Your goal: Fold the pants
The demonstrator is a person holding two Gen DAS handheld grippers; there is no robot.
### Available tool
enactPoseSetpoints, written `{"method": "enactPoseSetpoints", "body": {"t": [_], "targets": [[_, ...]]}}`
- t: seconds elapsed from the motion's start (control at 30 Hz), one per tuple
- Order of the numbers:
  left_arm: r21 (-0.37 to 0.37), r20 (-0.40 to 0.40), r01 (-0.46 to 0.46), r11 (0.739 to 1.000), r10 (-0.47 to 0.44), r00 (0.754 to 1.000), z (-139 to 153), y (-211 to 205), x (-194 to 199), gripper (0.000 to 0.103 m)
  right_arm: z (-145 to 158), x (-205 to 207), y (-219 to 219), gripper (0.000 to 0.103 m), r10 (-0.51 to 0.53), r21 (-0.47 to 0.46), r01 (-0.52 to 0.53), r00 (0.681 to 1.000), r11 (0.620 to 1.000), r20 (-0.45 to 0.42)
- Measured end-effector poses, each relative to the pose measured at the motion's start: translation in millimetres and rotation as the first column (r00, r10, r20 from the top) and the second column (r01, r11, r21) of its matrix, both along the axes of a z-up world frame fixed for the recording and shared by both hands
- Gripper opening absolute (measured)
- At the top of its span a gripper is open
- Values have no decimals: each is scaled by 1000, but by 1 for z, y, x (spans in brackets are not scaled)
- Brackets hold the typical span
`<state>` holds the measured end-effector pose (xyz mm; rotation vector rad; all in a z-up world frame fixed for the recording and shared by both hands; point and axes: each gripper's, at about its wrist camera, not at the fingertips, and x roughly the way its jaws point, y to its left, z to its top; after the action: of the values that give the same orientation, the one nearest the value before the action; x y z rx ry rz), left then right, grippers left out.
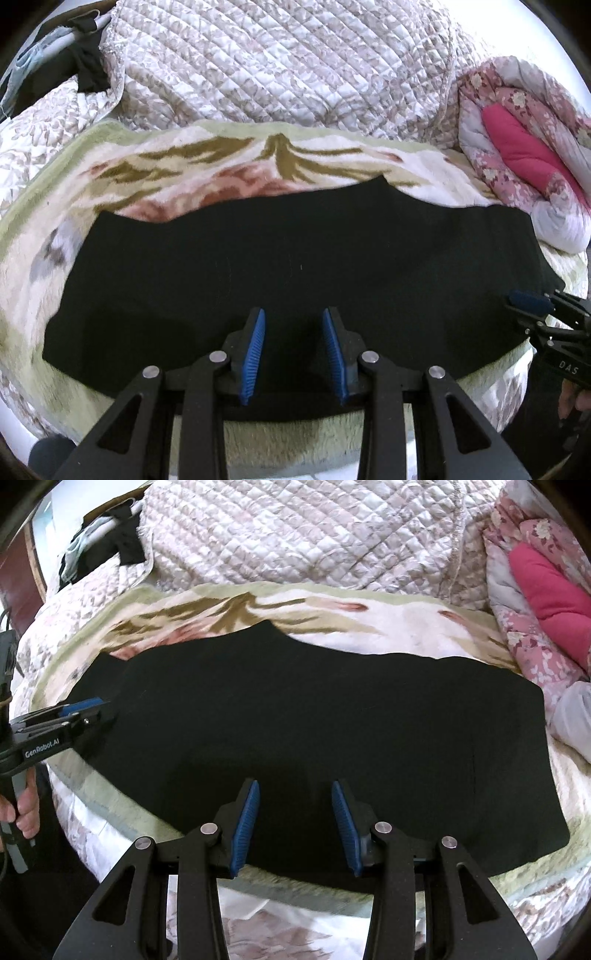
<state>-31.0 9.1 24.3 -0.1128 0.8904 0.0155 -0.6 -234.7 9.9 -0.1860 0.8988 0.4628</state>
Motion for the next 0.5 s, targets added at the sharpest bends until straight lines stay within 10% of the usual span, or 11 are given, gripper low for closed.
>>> {"method": "enactPoseSetpoints", "body": {"t": [0.5], "targets": [[-13, -22, -75, 997, 75, 997, -10, 24, -10, 36, -7, -3, -15, 48, -61, -33, 61, 998, 998, -3]]}}
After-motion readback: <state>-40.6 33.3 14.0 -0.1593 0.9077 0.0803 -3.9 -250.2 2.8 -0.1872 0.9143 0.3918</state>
